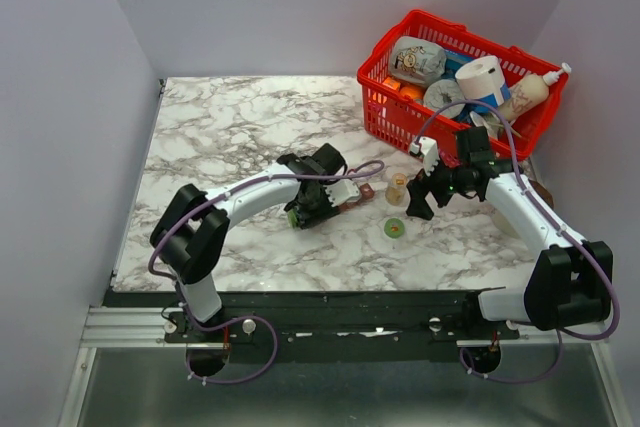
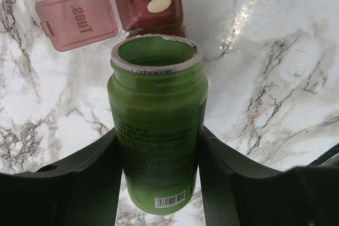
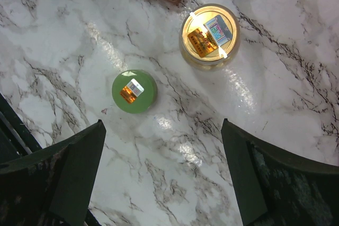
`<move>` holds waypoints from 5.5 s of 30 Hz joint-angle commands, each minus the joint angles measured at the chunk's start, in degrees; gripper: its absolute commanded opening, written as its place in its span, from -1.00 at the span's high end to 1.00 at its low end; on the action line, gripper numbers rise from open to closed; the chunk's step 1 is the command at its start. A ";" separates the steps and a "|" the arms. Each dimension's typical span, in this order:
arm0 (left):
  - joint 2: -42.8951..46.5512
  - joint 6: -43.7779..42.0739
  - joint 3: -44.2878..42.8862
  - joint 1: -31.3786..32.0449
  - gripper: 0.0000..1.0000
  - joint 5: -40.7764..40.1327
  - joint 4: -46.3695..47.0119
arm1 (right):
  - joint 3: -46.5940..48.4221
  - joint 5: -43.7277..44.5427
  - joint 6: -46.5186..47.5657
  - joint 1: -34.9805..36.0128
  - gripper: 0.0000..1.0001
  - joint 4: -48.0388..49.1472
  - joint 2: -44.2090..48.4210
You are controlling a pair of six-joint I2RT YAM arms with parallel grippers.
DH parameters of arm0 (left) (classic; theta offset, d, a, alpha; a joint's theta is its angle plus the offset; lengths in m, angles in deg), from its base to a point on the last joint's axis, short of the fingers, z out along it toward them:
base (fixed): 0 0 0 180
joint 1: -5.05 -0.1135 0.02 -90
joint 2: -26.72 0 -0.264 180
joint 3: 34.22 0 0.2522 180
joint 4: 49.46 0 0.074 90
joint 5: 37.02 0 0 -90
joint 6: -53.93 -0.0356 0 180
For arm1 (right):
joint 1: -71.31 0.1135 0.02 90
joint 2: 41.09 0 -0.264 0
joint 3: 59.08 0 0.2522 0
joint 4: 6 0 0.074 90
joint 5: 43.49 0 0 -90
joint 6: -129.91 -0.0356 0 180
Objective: Sort the pills into containers
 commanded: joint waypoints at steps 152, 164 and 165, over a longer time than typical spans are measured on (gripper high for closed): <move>61.29 11.02 44.05 -5.36 1.00 41.65 52.82 | 8.23 -12.02 26.40 18.69 0.67 -10.90 0.25; 47.83 22.01 38.95 -4.66 1.00 47.46 58.46 | 26.73 -28.66 22.79 27.20 0.69 -20.85 2.21; 47.57 22.02 38.34 -4.57 1.00 47.72 58.28 | 27.34 -28.14 22.61 28.78 0.69 -20.68 1.68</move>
